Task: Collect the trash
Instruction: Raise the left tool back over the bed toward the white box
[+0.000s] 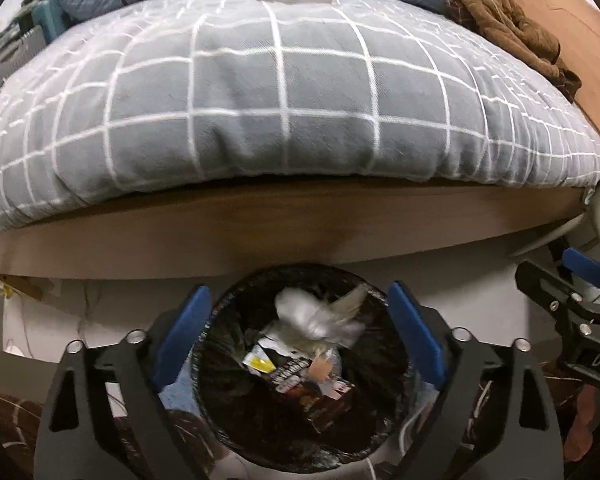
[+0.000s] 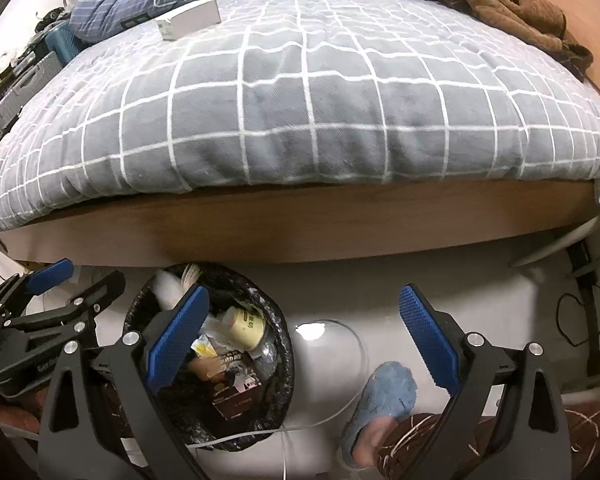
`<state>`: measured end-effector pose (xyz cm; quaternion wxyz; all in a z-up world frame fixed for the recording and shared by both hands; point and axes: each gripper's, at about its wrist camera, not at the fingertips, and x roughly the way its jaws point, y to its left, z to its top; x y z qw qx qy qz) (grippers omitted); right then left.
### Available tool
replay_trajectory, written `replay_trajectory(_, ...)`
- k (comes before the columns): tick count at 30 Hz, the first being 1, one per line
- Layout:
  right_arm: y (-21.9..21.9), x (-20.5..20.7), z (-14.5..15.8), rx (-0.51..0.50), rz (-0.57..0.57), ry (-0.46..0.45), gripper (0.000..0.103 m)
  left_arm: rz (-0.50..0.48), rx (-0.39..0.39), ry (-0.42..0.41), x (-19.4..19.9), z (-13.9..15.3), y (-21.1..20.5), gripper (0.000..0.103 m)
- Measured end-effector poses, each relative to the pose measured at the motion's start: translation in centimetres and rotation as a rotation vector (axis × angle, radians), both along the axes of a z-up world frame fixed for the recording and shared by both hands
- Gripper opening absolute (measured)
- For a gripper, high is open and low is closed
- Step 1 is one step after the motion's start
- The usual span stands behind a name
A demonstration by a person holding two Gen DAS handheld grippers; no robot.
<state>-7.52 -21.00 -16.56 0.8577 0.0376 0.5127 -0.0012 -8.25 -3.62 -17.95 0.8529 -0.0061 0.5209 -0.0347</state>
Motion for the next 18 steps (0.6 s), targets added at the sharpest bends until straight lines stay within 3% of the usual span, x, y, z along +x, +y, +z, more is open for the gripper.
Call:
replay_trajectory(4, 0.6, 0.5, 1.3, 0.007, 0.011, -0.033, 0.092, 0.014, 0.022, -0.041, 0.4, 1.4, 0.9, 0.097)
replay_trajectory(18, 3.7, 2.6, 7.2, -0.002, 0.066, -0.184, 0.092, 0.081, 0.032, -0.150, 1.4, 7.3, 4.6, 0.097)
